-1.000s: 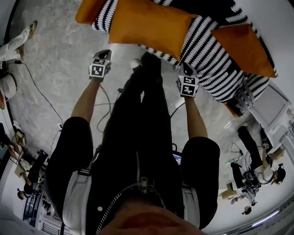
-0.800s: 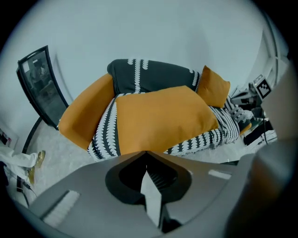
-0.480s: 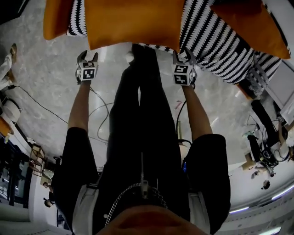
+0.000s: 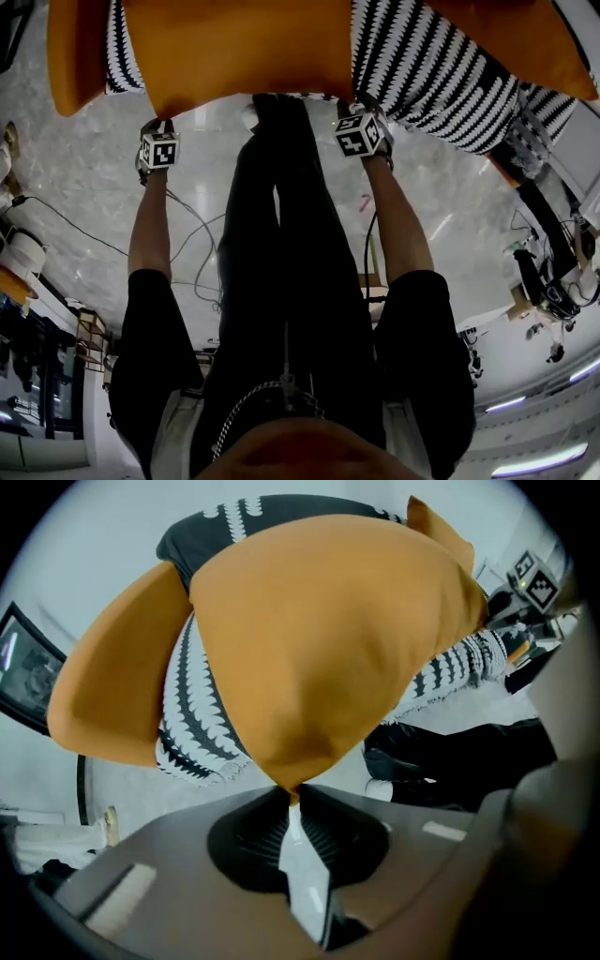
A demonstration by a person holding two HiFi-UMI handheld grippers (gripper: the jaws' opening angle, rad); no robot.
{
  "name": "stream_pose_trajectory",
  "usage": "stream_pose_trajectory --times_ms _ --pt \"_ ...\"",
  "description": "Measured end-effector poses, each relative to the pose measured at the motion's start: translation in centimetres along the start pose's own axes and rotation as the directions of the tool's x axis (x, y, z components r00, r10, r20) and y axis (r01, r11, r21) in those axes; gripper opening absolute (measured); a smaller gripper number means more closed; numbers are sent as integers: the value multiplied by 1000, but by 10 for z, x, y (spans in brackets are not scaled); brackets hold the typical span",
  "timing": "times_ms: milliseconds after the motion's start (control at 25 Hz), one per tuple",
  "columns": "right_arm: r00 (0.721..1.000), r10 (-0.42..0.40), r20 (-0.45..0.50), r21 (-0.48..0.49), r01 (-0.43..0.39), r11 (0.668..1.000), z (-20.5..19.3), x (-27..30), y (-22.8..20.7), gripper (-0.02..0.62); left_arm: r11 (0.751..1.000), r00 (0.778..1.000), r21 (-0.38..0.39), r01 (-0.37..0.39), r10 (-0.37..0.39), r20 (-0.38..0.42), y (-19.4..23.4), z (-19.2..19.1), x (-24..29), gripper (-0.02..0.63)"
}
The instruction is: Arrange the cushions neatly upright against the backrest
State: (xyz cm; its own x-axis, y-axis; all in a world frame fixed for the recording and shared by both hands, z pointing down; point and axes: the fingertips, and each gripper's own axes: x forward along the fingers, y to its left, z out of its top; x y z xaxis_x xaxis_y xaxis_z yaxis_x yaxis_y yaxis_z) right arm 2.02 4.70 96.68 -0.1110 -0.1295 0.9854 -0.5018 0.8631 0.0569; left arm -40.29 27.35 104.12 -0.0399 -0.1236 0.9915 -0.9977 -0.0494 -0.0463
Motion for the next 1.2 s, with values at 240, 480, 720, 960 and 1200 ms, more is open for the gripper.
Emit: stream_pose_trajectory --times_ms 240,480,720,960,1200 --pt "996 48 -79 -5 -49 999 13 -17 3 28 999 999 -25 42 -42 -2 6 11 -32 29" --pt "988 123 -90 -25 -126 992 27 -42 1 25 993 997 -96 68 -64 44 12 31 -71 28" --pt "972 196 -133 -68 -206 976 40 -73 -8 25 990 993 -102 94 -85 84 18 69 -129 28" --pt "946 296 -135 -87 -309 947 68 -111 -19 23 994 984 47 99 -105 143 48 142 -194 28" --pt "929 367 -50 -9 -368 930 112 -145 -40 23 994 963 78 75 -92 255 90 229 -247 28"
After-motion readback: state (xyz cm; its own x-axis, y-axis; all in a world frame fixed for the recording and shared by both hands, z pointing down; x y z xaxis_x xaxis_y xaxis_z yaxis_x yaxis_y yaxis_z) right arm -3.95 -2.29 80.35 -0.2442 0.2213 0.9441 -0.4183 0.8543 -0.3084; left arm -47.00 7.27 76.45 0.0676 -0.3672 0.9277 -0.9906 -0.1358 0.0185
